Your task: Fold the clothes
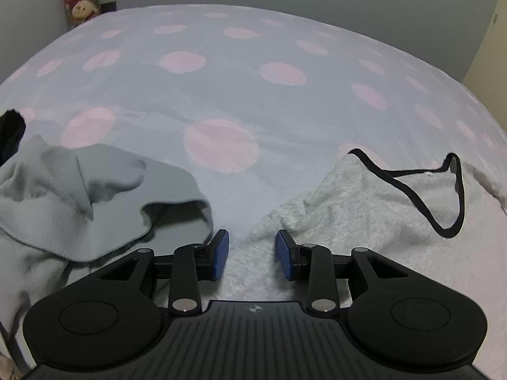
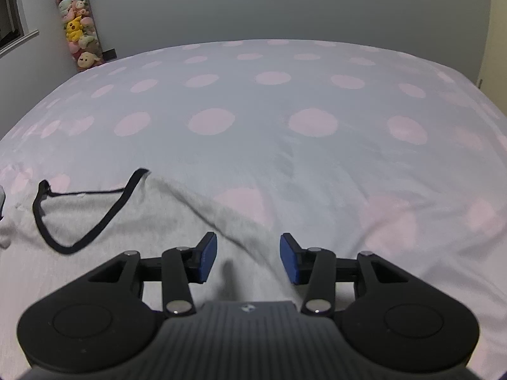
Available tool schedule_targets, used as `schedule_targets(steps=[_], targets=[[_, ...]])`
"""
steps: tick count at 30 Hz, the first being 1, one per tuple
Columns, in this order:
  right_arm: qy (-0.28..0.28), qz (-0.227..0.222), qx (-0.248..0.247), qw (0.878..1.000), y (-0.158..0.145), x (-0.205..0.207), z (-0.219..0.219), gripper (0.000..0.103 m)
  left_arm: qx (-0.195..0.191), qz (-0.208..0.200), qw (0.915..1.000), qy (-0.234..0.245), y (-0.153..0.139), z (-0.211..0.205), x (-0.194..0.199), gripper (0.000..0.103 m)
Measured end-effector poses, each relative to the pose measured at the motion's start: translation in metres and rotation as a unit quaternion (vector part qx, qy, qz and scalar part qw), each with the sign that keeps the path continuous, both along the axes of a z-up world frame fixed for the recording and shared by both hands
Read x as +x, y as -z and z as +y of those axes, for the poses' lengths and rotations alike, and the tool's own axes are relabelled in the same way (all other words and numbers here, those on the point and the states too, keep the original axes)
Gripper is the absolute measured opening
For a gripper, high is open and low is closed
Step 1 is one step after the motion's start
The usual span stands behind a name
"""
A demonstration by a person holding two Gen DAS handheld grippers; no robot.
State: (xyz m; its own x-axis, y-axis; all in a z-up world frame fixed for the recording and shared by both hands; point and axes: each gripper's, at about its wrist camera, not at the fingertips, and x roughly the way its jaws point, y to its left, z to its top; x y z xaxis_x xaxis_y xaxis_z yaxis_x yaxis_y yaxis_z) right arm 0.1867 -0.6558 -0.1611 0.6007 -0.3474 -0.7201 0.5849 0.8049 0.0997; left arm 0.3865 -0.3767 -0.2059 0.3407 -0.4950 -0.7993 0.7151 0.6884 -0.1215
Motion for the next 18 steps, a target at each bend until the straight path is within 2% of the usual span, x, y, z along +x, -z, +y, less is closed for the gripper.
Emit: schedule_targets(steps=[4,7,10,11,12,13,18], targets=[[-0.002,0.010,0.021,1.000,0.014,0.013,-0.012,0.050,-0.002,0.002,1.0000,0.002,0.001,-0.002,-0.001,0.028],[0.002,0.016,0.028,0.999,0.026,0.017,-0.012,0.045,-0.010,0.007,0.9999,-0.001,0.001,-0.007,-0.005,0.009],[-0.004,0.014,0.023,1.000,0.024,0.017,-0.008,0.026,-0.013,0.010,0.9998,-0.008,-0.001,-0.013,-0.006,0.004],[-0.007,0.015,0.022,1.000,0.021,0.017,-0.008,0.013,-0.017,0.019,0.9996,-0.013,-0.003,-0.014,-0.003,0.003],[-0.009,0.017,0.019,1.000,0.018,0.018,-0.007,0.007,-0.020,0.019,0.9994,-0.020,-0.006,-0.014,0.000,0.003],[-0.010,0.020,0.011,1.000,0.014,0.019,-0.006,0.007,-0.022,0.016,0.9992,-0.028,-0.011,-0.013,0.004,0.002],[0.000,-0.005,-0.022,1.000,-0.013,0.014,-0.010,0.005,-0.041,-0.062,0.9964,-0.039,-0.056,-0.019,0.015,0.002]])
